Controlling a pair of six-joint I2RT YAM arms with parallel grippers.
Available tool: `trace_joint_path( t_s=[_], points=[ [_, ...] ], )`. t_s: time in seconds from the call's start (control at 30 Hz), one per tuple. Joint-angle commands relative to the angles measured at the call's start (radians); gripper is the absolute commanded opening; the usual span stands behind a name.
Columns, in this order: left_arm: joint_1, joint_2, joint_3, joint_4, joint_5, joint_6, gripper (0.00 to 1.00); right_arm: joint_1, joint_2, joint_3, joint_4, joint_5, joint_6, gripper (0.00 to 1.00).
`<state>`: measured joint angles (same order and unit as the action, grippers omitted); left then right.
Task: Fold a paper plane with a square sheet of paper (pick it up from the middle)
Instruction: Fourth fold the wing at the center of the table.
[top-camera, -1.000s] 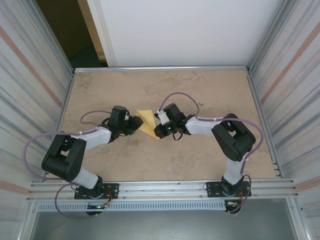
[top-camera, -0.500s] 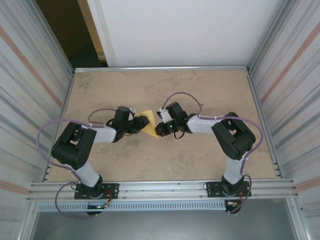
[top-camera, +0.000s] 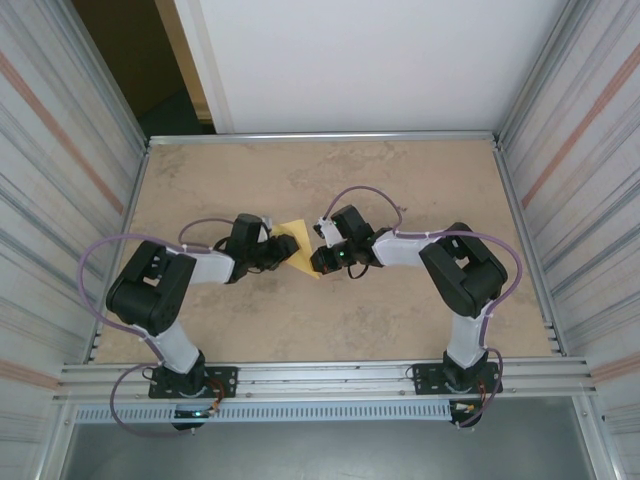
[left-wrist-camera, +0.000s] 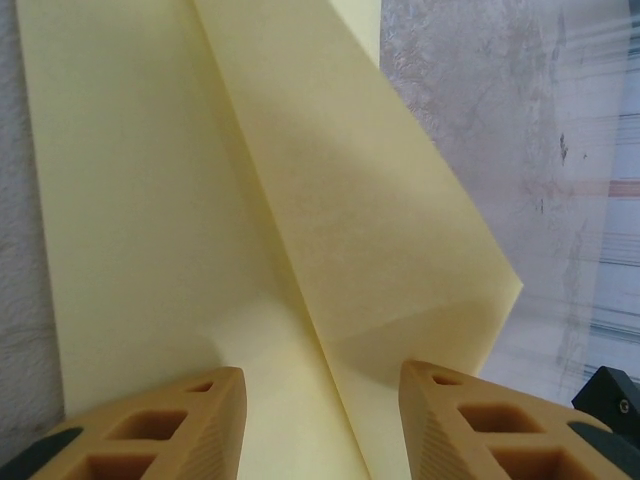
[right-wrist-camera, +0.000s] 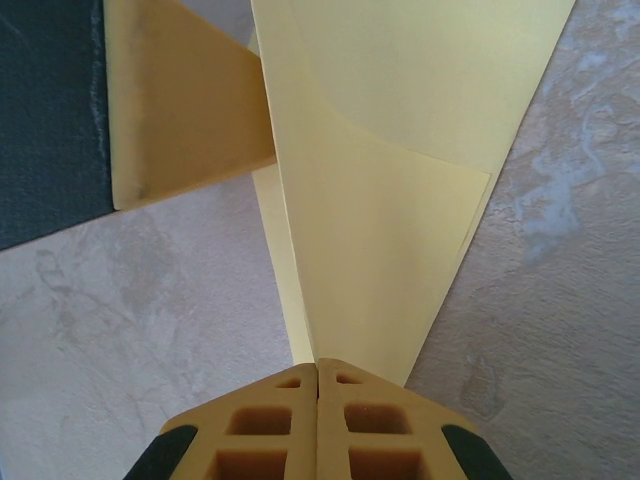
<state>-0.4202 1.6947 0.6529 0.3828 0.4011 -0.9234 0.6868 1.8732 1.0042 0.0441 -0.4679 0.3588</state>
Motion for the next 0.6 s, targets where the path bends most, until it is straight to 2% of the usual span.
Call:
trace_joint_path(
  t_s=[0.0,0.57],
  points=[
    [-0.006,0.038,0.011,-0.066,-0.018,0.017,0.46,0.002,0.014,-0.005,-0.001,0.009,0.006,0.05],
    [-0.037,0.088,0.107,-0.342,-0.091,0.050,0.49,-0.003,0.026,-0.003,-0.006,0.019,0.022,0.11]
  ],
)
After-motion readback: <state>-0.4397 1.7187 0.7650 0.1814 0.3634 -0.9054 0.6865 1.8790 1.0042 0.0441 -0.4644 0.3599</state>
